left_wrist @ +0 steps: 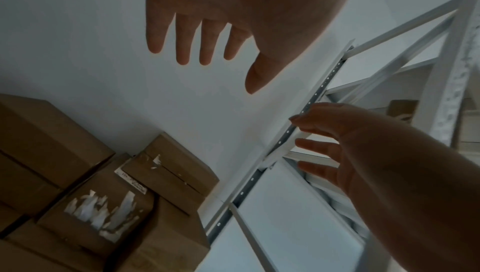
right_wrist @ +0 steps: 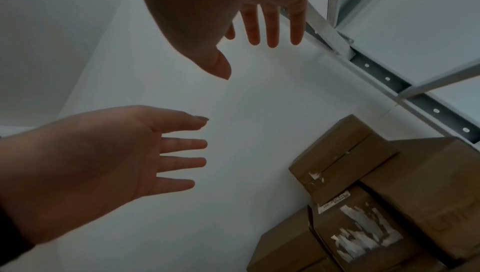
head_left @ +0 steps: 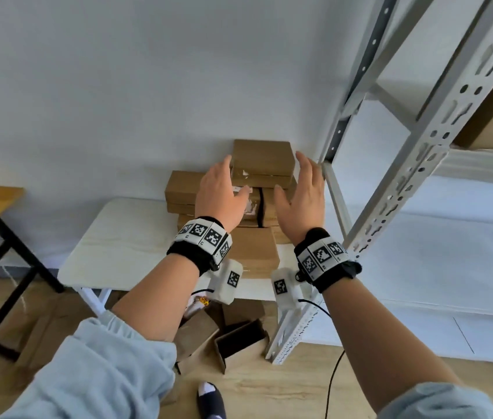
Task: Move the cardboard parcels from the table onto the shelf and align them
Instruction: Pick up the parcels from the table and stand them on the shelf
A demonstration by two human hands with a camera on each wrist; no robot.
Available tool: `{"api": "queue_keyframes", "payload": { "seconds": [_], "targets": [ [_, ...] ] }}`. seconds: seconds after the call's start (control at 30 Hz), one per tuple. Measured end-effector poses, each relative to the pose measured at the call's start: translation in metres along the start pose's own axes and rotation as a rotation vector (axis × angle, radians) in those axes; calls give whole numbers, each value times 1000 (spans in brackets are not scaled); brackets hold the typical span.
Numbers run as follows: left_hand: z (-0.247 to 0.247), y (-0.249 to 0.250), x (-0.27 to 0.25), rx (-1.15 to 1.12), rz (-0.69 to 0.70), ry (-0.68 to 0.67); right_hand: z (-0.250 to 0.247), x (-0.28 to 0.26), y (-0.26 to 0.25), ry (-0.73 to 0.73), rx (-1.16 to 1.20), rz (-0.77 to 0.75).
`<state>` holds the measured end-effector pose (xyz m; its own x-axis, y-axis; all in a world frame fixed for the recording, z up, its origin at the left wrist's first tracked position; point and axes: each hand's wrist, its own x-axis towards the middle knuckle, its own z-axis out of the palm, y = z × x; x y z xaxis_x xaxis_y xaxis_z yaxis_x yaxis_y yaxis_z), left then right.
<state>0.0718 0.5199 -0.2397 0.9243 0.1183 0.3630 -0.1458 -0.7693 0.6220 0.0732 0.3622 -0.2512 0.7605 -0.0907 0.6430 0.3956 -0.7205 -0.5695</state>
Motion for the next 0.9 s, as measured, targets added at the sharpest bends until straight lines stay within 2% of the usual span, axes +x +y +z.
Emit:
{"api": "queue_keyframes", "payload": {
  "seconds": [0.27, 0.43, 0.7, 0.83, 0.9],
  "targets": [
    [67, -42, 127, 56, -55, -146, 94, 83, 70, -111, -51, 188],
    [118, -70, 181, 52, -85, -236, 140, 113, 116, -133, -97, 280],
    [164, -105, 213, -9, -202, -330, 181, 131, 162, -85, -216, 434],
    [178, -117, 219, -80, -273, -367, 187, 129, 178, -87, -108, 538],
    [178, -117, 216, -109, -276, -345, 187, 126, 176, -111, -84, 529]
  ]
}}
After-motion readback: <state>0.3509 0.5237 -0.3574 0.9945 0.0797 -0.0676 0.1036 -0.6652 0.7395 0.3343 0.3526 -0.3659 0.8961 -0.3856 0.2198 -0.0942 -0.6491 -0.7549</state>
